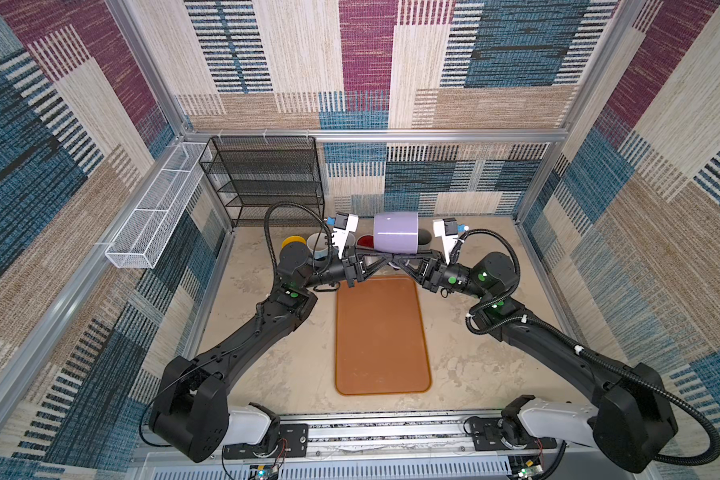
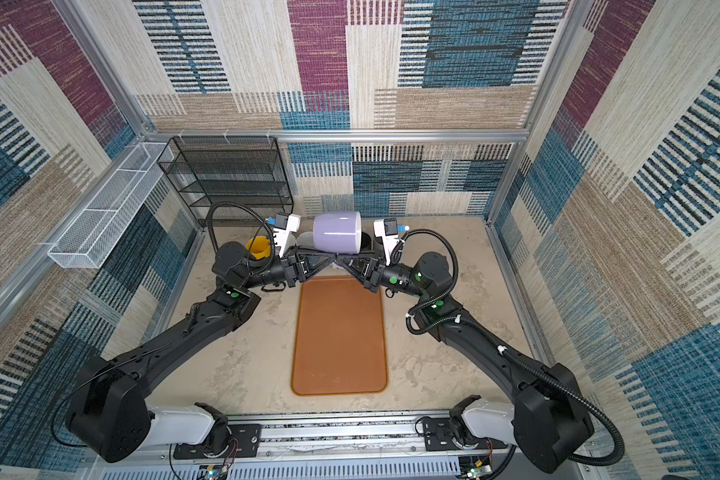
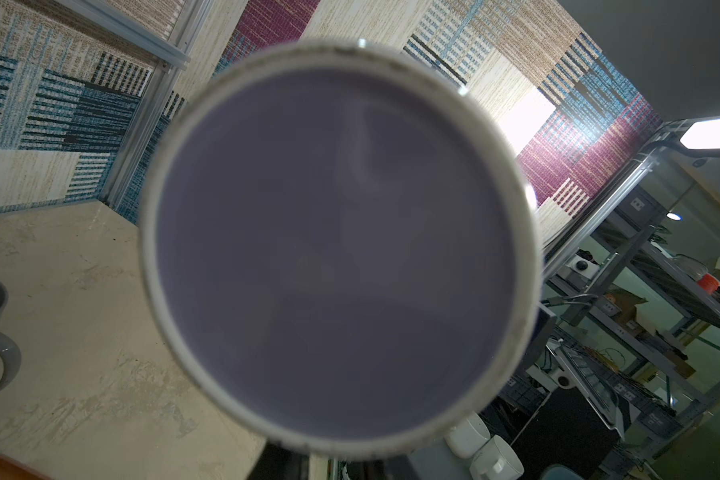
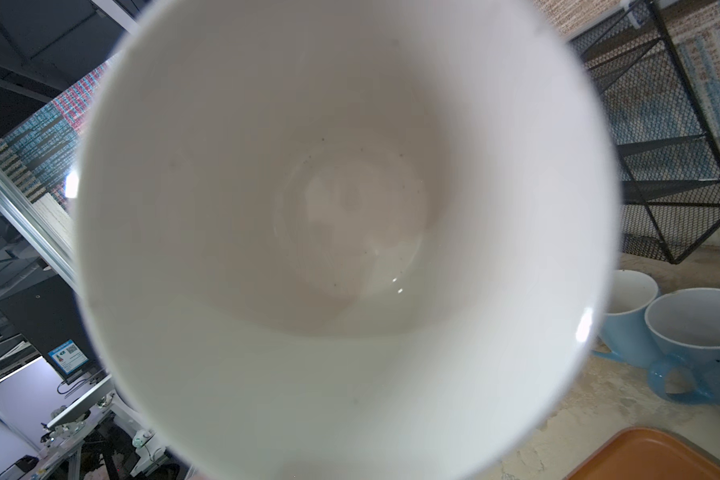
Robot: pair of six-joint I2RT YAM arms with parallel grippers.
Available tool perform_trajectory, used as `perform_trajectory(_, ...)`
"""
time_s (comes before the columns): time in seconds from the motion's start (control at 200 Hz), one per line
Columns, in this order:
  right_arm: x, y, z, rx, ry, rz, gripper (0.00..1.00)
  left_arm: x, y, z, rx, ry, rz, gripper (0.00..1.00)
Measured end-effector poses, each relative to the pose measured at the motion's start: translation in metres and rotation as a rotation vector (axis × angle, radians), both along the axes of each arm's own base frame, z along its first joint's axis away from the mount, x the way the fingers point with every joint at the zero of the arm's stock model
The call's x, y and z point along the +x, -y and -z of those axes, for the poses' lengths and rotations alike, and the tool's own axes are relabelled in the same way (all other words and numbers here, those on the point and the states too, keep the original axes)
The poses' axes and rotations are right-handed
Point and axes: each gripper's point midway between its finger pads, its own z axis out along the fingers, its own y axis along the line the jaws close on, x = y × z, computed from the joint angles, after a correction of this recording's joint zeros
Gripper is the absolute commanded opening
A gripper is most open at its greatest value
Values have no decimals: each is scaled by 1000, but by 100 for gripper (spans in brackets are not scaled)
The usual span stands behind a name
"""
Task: Turn the mug right side up
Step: 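Hold the lavender mug with both grippers and turn it with the right gripper, then carry the upright lavender mug with the right gripper while the left gripper releases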
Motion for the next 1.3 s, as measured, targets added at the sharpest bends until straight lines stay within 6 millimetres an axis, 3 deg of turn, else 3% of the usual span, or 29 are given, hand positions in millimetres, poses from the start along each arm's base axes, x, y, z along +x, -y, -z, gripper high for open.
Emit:
perform_trajectory(0.451, 7, 0, 2, -23, -40, 33, 0, -2, -9, 8, 83, -3, -88, 29)
perform_trajectory(0.731, 14, 2, 10, -58, -67, 73, 0, -3, -17, 15, 147, 4, -149, 29)
perform_trajectory(1.302, 27, 12, 5, -180, -46, 182, 0, -4, -25, 21, 202, 1, -201, 29)
